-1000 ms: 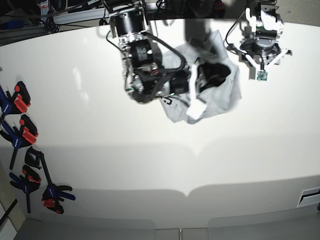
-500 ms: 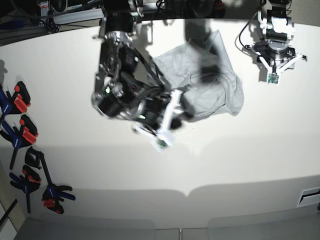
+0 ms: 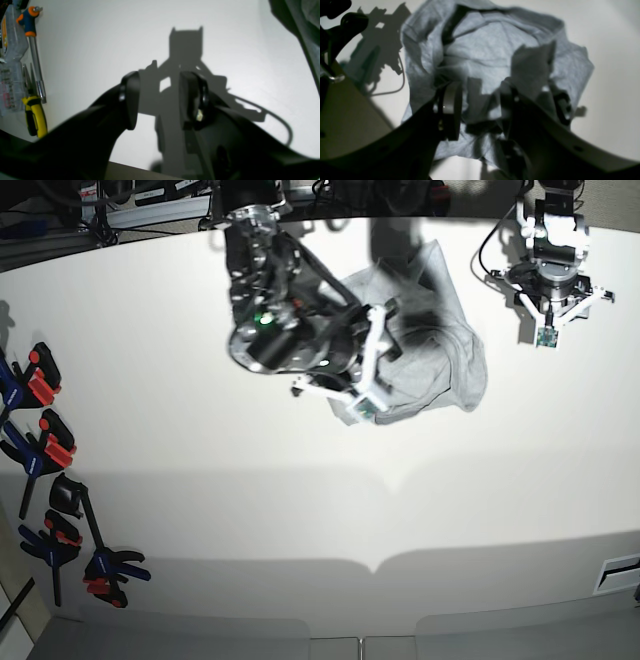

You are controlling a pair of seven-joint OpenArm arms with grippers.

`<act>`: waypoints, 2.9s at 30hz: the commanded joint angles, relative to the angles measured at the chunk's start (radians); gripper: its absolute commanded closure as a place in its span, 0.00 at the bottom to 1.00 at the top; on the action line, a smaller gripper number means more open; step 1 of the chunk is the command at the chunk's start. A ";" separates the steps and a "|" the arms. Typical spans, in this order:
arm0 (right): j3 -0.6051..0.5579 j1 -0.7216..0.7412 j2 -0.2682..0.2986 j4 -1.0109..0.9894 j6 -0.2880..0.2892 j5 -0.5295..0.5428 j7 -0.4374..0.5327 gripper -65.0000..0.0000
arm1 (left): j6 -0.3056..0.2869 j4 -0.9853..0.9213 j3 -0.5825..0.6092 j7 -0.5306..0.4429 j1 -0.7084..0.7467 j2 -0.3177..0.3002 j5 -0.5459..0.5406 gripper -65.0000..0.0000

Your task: Fold the T-shirt properly

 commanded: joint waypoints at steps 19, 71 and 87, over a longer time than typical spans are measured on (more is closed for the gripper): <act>-0.152 0.007 -0.007 0.016 -0.108 -0.179 0.036 0.73 | 0.009 0.015 -0.004 -0.018 0.000 -0.009 0.013 0.63; -0.423 -0.197 0.014 0.218 0.060 0.240 -0.003 1.00 | 0.136 0.016 -0.006 0.060 -0.003 -0.236 0.270 0.63; -0.409 -0.166 0.005 0.219 0.058 0.113 0.111 0.61 | 0.136 0.017 -0.006 0.055 -0.014 -0.236 0.274 0.63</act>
